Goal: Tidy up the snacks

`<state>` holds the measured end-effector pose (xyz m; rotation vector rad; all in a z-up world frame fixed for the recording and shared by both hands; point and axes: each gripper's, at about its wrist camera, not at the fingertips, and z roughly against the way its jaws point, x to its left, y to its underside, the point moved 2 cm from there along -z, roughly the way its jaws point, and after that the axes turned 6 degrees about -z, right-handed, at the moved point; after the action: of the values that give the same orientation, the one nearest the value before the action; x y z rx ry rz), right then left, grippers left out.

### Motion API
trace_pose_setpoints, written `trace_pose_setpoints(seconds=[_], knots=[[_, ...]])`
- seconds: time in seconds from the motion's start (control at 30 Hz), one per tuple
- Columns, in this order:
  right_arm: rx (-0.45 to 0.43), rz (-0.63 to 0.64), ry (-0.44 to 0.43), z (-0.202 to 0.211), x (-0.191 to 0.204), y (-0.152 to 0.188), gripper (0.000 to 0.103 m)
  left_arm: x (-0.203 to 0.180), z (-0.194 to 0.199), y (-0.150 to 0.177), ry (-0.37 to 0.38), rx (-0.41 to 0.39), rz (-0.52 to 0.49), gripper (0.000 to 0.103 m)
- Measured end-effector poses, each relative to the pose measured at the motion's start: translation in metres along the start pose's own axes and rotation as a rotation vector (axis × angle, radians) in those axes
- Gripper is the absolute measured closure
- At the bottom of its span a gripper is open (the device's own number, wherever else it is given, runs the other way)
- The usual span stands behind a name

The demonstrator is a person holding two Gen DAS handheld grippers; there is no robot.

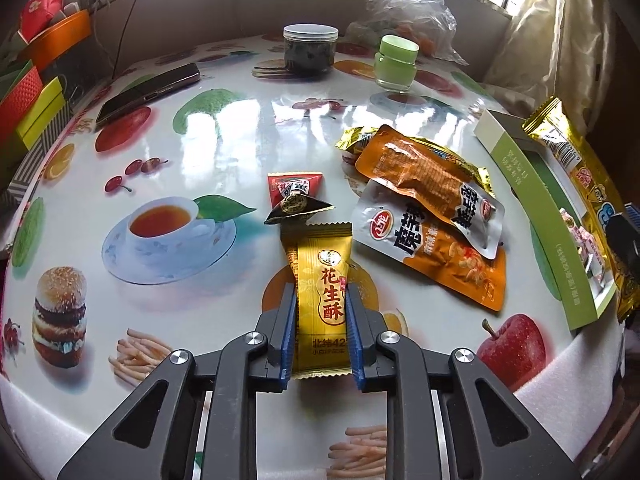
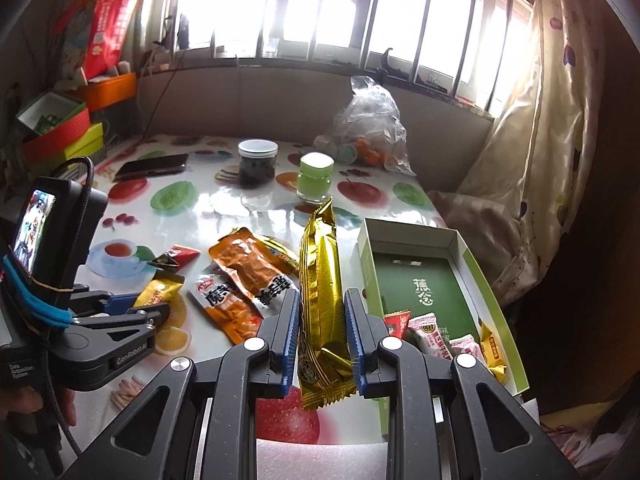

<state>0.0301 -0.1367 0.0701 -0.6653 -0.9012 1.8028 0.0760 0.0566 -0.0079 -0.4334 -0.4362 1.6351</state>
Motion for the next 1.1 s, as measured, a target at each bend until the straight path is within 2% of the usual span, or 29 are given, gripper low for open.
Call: trace_pose_setpoints(seconds=[0.37,0.7,1.1], knots=[[0.004,-0.003,0.003,0.001,0.001,0.0,0.082,-0.005,0.02,-0.005,0.047,-0.049,0.0,0.08],[0.035,-0.066,-0.016,0.0,-0.012,0.008,0.082,-0.018,0.037,-0.011,0.096,-0.083,-0.028,0.08],[0.029,-0.116,-0.01,0.007,-0.033,0.011,0.082,-0.04,0.051,-0.017,0.11,-0.115,-0.077,0.08]])
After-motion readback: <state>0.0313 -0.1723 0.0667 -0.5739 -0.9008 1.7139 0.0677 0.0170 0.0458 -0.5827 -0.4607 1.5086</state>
